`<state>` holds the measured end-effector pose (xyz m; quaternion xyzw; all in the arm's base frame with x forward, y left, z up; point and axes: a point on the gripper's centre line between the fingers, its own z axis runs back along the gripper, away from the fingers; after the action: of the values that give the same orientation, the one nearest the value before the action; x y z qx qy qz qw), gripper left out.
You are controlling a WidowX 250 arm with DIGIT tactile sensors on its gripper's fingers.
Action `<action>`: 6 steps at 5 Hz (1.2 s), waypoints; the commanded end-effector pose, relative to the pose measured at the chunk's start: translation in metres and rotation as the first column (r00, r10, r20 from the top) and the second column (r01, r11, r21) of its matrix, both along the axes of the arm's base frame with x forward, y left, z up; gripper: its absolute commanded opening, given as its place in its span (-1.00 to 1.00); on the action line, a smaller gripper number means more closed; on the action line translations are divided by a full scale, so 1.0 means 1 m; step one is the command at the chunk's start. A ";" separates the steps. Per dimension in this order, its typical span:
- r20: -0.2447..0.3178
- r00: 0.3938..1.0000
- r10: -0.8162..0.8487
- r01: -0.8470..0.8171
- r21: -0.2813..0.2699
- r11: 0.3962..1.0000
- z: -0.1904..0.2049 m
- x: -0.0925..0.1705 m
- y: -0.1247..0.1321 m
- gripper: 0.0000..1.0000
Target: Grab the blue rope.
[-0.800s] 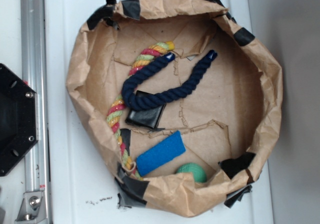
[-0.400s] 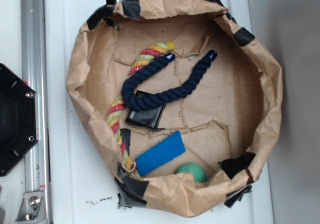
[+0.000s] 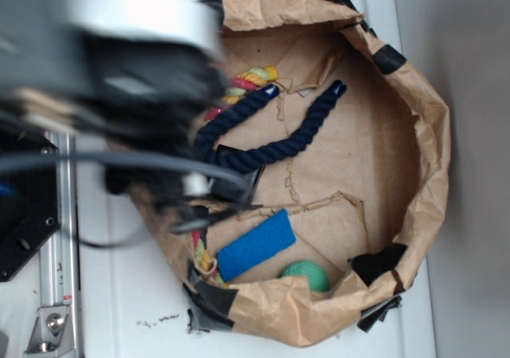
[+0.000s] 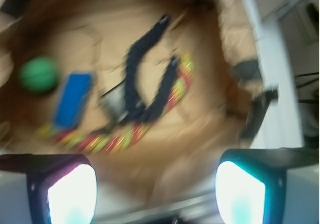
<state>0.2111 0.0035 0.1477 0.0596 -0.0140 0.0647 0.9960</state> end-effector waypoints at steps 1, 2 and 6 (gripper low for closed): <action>-0.161 0.987 -0.017 0.018 -0.001 1.000 -0.079 0.053 -0.002 1.00; -0.278 0.957 -0.083 0.087 0.003 0.996 -0.123 0.042 -0.023 1.00; -0.036 0.996 -0.076 0.078 0.062 0.995 -0.045 0.054 0.005 -1.00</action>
<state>0.2661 0.0039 0.0917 0.0942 0.0336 0.0188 0.9948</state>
